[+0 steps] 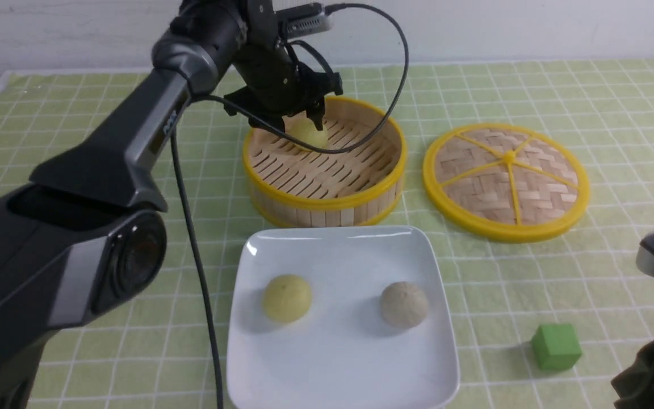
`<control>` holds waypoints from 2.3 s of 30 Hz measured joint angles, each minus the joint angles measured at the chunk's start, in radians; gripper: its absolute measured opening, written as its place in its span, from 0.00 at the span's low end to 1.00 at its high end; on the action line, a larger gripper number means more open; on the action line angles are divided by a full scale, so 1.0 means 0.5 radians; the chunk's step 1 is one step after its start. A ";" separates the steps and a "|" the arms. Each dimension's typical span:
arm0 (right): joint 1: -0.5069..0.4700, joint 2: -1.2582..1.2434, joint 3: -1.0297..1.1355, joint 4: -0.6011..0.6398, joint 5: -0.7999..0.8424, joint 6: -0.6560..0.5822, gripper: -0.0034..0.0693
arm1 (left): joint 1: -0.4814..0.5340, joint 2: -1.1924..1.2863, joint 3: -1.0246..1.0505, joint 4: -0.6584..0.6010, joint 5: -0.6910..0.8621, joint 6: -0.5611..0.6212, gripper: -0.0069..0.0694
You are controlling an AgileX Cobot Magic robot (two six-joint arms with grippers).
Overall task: Put the steamed buns into the plate on the green tablecloth.
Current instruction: 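Reach into the bamboo steamer and grasp a bun with the left gripper, then carry the bun from the bamboo steamer to the plate with the left gripper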
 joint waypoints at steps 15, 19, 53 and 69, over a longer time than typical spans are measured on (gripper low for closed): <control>0.000 0.002 0.001 0.002 -0.020 0.000 0.15 | 0.002 0.147 -0.015 -0.138 -0.124 0.643 0.50; 0.000 0.002 0.002 0.003 -0.020 0.000 0.16 | 0.002 0.147 -0.022 -0.123 -0.063 0.683 0.20; 0.000 0.002 0.005 -0.010 -0.028 0.000 0.20 | -0.544 -1.864 3.099 -0.121 -0.555 0.240 0.14; 0.000 -1.124 -0.129 -0.123 0.490 -0.007 0.03 | -0.558 -1.720 3.066 -0.047 -0.820 -0.028 0.77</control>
